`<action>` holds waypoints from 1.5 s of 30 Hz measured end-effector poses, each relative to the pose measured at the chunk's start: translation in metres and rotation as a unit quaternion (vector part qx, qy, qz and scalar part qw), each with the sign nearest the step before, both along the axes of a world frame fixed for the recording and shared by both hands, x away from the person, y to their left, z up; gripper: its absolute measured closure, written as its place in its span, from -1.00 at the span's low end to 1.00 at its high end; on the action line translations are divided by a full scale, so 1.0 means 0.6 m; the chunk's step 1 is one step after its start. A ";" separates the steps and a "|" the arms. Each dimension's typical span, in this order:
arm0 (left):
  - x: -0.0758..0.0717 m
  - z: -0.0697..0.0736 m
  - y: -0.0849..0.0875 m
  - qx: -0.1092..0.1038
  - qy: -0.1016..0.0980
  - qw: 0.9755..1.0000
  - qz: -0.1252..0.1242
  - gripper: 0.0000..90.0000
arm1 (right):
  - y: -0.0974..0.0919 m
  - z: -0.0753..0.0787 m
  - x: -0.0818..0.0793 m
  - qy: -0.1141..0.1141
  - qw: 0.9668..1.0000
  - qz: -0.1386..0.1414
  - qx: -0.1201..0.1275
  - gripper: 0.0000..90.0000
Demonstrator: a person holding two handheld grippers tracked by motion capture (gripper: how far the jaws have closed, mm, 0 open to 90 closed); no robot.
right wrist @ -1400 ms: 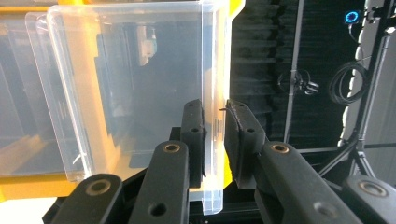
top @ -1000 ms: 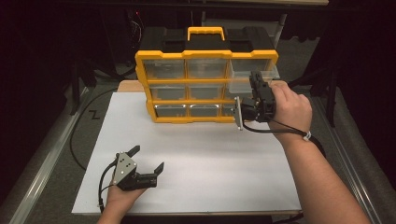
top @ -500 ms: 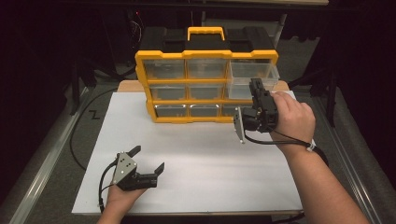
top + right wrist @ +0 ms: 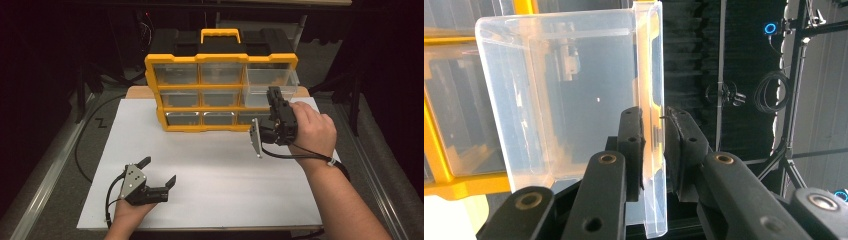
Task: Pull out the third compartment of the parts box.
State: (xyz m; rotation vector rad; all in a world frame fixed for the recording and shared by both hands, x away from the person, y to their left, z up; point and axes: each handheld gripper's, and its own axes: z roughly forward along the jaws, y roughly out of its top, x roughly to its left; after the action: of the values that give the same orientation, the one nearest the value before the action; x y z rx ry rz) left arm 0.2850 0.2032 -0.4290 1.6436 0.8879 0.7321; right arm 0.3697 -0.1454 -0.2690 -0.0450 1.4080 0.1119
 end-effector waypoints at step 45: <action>0.001 0.000 0.004 0.000 0.004 1.000 0.005 -0.99 | -0.026 -0.099 -0.046 0.098 0.995 0.018 -0.002 0.01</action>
State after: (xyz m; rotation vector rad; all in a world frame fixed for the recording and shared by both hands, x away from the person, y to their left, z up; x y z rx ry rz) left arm 0.2856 0.2058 -0.4292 1.6441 0.9025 0.7343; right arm 0.3421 -0.1607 -0.3285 -0.0628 1.6032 0.1465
